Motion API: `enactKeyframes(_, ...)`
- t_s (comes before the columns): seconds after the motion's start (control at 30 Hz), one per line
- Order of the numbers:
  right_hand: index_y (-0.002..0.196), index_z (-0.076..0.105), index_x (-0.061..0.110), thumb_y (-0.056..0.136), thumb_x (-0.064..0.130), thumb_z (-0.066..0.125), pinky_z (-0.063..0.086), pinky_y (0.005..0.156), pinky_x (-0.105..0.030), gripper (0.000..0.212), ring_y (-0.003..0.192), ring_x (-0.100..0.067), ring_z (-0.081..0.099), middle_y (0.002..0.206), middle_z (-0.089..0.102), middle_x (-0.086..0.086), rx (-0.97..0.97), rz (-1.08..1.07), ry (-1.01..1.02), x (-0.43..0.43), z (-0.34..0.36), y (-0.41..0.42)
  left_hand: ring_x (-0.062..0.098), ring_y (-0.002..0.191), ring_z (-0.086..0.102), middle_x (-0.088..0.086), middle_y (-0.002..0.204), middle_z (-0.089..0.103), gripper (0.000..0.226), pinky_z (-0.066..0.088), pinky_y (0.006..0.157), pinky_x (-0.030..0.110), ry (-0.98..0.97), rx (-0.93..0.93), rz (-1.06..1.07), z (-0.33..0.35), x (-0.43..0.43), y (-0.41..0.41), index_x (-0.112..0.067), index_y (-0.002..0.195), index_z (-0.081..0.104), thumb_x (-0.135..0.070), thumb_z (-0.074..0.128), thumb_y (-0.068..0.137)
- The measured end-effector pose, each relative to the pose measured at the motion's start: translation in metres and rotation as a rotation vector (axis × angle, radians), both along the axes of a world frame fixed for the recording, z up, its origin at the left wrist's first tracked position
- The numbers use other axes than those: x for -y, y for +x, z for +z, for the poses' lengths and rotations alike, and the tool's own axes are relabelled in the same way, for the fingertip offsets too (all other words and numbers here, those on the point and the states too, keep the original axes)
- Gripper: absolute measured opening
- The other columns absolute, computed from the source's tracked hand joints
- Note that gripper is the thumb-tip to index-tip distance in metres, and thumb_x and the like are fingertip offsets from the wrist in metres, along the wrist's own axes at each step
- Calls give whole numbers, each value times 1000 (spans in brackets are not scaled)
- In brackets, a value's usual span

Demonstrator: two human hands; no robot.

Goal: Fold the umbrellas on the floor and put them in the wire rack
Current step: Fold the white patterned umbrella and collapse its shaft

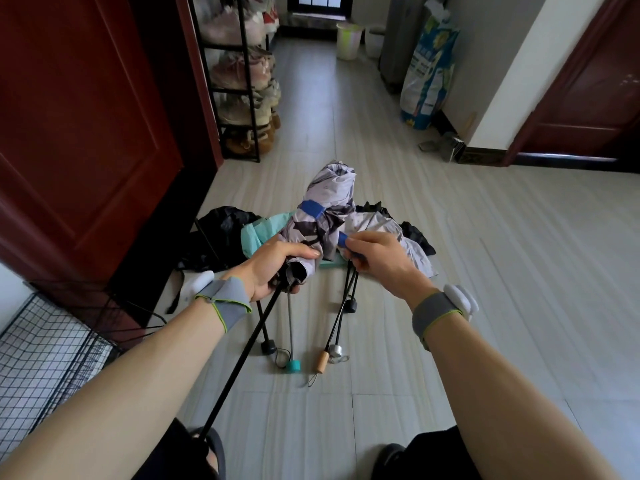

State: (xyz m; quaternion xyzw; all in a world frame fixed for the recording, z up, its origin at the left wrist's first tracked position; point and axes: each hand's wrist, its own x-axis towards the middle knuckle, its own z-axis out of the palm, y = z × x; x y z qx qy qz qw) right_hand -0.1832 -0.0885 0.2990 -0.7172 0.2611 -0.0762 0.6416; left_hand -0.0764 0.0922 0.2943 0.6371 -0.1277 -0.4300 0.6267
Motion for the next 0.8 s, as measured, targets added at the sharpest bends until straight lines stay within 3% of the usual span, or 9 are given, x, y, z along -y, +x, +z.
enactKeyframes(0.1, 85, 71, 7, 102, 19, 62, 46, 52, -21, 22, 52, -10, 52, 67, 66, 2, -35, 51, -171, -1, -2, 1, 21, 60, 62, 6, 71, 66, 12, 47, 47, 26, 25, 128, 81, -3, 3, 0, -12, 88, 70, -6, 77, 81)
enactKeyframes(0.23, 81, 68, 15, 101, 28, 62, 51, 56, -22, 25, 48, -5, 57, 57, 67, 11, -96, 79, -410, -6, -5, 5, 19, 92, 72, -1, 99, 77, 53, 58, 75, 32, 63, 305, 100, -14, 5, 0, -33, 115, 65, -14, 83, 69)
enactKeyframes(0.33, 94, 66, 19, 101, 20, 60, 51, 56, -24, 10, 45, -2, 58, 61, 70, 10, -69, 13, -397, -7, -9, 6, 17, 72, 69, 0, 88, 74, 47, 52, 51, 26, 48, 256, 123, -12, 4, -2, -26, 116, 64, -6, 80, 77)
enactKeyframes(0.4, 102, 65, 21, 102, 14, 56, 56, 59, -28, 12, 47, -5, 60, 68, 72, 4, -46, -36, -361, -4, -11, 4, 15, 62, 64, -1, 79, 71, 39, 46, 43, 23, 29, 206, 98, -8, 4, -3, -21, 111, 65, -2, 77, 79)
enactKeyframes(0.47, 103, 69, 21, 102, 14, 54, 60, 67, -28, 17, 51, -4, 65, 76, 74, 0, -41, -46, -386, -1, -11, 3, 17, 59, 63, 1, 76, 70, 31, 45, 44, 26, 23, 175, 62, -5, 3, -3, -20, 104, 66, -4, 77, 80)
enactKeyframes(0.53, 106, 73, 23, 100, 17, 59, 55, 66, -15, 16, 57, 0, 66, 79, 74, 1, -20, -42, -530, -1, -10, 1, 20, 62, 63, 4, 77, 70, 23, 46, 48, 28, 41, 153, 39, -3, 1, -1, -17, 99, 69, -7, 77, 80)
enactKeyframes(0.57, 109, 75, 21, 98, 18, 63, 54, 68, -15, 17, 65, -4, 69, 81, 75, 0, 3, -36, -616, -1, -10, 0, 21, 64, 62, 5, 78, 70, 22, 46, 49, 29, 53, 140, 34, -1, 0, -1, -16, 98, 69, -9, 78, 79)
enactKeyframes(0.67, 114, 77, 15, 92, 22, 71, 53, 83, -32, 23, 86, -23, 68, 93, 75, -6, 62, 47, -851, -1, -14, 1, 22, 65, 61, 8, 79, 67, 29, 47, 49, 29, 56, 109, 29, 1, -1, 0, -12, 97, 71, -15, 80, 70)
enactKeyframes(0.8, 96, 77, 7, 95, 23, 69, 48, 68, -34, 18, 75, -29, 64, 80, 70, -9, 144, 109, -1071, -5, -23, 4, 22, 64, 58, 10, 78, 62, 25, 47, 49, 29, 41, 85, -9, 5, -5, 2, -10, 90, 70, -18, 79, 68)
